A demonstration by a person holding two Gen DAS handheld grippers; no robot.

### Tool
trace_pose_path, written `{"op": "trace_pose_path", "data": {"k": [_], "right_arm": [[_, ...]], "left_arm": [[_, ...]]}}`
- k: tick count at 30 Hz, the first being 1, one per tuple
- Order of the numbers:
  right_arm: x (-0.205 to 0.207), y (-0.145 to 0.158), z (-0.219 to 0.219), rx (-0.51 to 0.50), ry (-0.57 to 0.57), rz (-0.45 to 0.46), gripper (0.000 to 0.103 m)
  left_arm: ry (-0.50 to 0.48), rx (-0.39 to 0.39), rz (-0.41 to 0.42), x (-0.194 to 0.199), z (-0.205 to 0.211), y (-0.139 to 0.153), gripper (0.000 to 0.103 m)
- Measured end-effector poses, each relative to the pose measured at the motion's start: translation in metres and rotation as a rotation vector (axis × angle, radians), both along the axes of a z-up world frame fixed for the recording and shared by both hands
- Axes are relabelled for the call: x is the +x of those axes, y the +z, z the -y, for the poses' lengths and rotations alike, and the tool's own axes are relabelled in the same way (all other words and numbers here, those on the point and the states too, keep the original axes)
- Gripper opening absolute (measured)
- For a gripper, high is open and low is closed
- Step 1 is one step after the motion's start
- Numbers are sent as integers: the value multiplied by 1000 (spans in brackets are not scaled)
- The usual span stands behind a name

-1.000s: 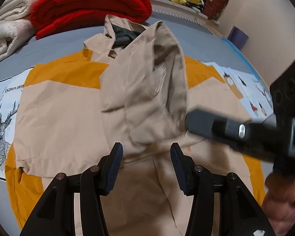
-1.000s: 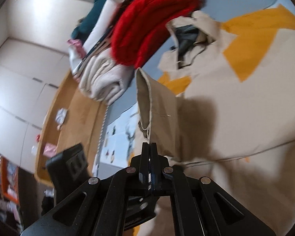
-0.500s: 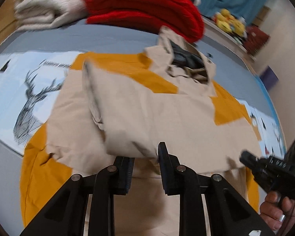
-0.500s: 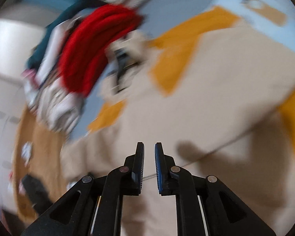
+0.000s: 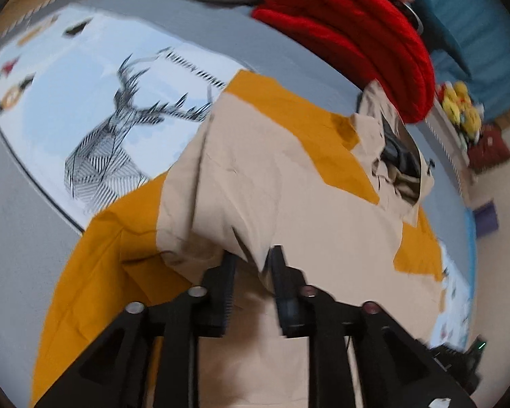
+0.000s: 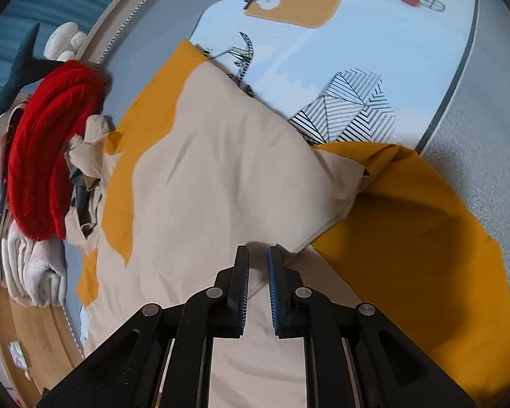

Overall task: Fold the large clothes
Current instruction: 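Move both tools to the jacket's side edge and grip the fabric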

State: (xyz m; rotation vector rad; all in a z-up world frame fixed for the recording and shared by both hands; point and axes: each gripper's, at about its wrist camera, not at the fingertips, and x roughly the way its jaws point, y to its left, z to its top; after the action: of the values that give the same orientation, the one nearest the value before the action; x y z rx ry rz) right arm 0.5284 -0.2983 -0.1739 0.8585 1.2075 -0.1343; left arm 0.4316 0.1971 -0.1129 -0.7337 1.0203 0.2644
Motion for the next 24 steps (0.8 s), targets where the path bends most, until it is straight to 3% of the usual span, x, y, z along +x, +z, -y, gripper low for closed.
{"op": "trace_pose_path", "data": {"k": [7,10,13,16,18,21,24], "right_arm": [[-4,-5,6,-77,-32,-54,13],[-6,6,5,-152,-35,-28,13],[-8,24,3,-227,-38,39,13],[-2,38,-5,-246,1,122,15],[4,39,-9,-212,39,144,33],[3,36,-9,-205,42,111,35],[-7,38,2,-324,-51,31,35]], "left_arm": [[123,-76,-50,-13,-24,-16,22],[188,-37,-80,-21,-32,-15,22],[250,58,-78,-30,-38,-3,19],[199,93,-4,-24,-33,11,19],[127,81,34,-17,-23,16,19],[61,44,27,-8,-13,9,19],[33,8,3,-3,-10,-1,19]]}}
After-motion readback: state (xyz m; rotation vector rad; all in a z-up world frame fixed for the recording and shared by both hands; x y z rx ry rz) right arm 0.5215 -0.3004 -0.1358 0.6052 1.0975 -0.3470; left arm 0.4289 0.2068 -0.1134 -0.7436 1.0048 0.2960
